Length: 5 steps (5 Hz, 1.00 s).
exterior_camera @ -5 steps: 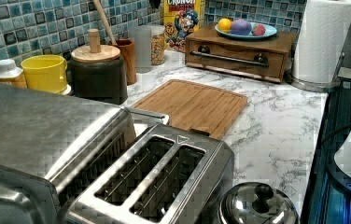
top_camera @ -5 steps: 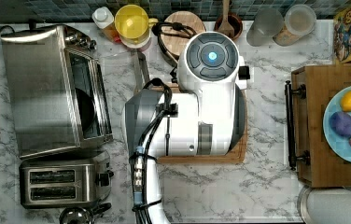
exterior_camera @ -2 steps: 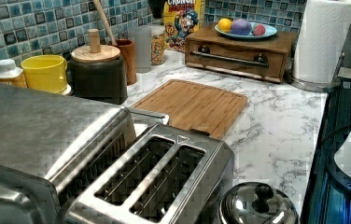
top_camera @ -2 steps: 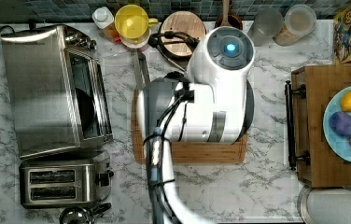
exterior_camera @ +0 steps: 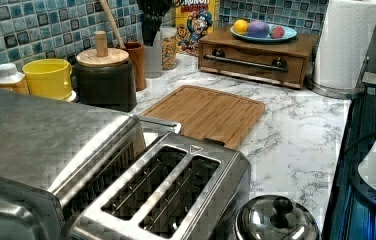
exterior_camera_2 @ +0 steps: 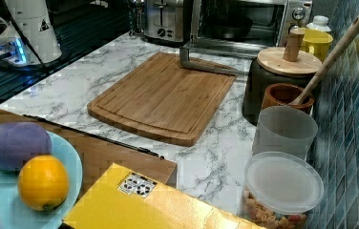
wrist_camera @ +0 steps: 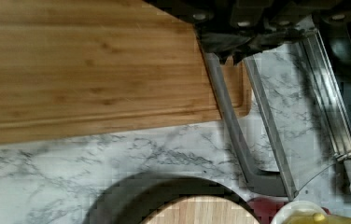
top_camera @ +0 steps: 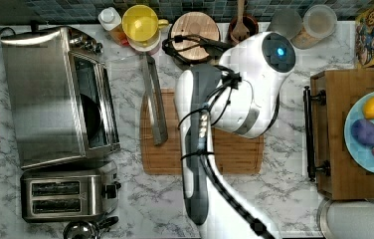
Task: Close the oven.
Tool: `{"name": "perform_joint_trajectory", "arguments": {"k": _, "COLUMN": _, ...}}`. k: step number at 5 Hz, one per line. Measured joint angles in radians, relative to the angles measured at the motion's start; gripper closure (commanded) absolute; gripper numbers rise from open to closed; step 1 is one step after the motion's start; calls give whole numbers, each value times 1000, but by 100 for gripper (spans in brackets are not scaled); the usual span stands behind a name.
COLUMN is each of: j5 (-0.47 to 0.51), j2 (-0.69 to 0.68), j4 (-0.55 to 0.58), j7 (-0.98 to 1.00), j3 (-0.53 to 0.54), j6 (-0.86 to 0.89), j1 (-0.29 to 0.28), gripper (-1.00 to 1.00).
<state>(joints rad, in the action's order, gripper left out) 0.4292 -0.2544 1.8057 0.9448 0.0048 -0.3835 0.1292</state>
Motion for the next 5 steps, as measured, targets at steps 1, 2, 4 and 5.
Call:
{"name": "perform_joint_trajectory", "arguments": {"k": 1, "j5": 125, "j2": -3, "j4": 62, "j7": 167, "j3": -4, "j6": -50, "j1": 17, "gripper": 100}}
{"name": "perform_joint_trajectory", "arguments": {"k": 2, "j5": 167, "j2": -2, "j4": 101, "j7": 303, "j3": 1, "j6": -53, "j1": 21, "gripper": 100}}
{"name": "perform_joint_trajectory", "arguments": {"k": 4, "j5": 173, "j2": -38, "j4": 103, "j7": 330, "j3": 33, "j6": -88, "j1": 10, "gripper": 100}}
{"name": "perform_joint_trajectory", "arguments": {"k": 5, "j5": 171, "j2": -88, "j4": 94, "j7": 328, "j3": 46, "j6": -120, "j1": 5, "gripper": 100}}
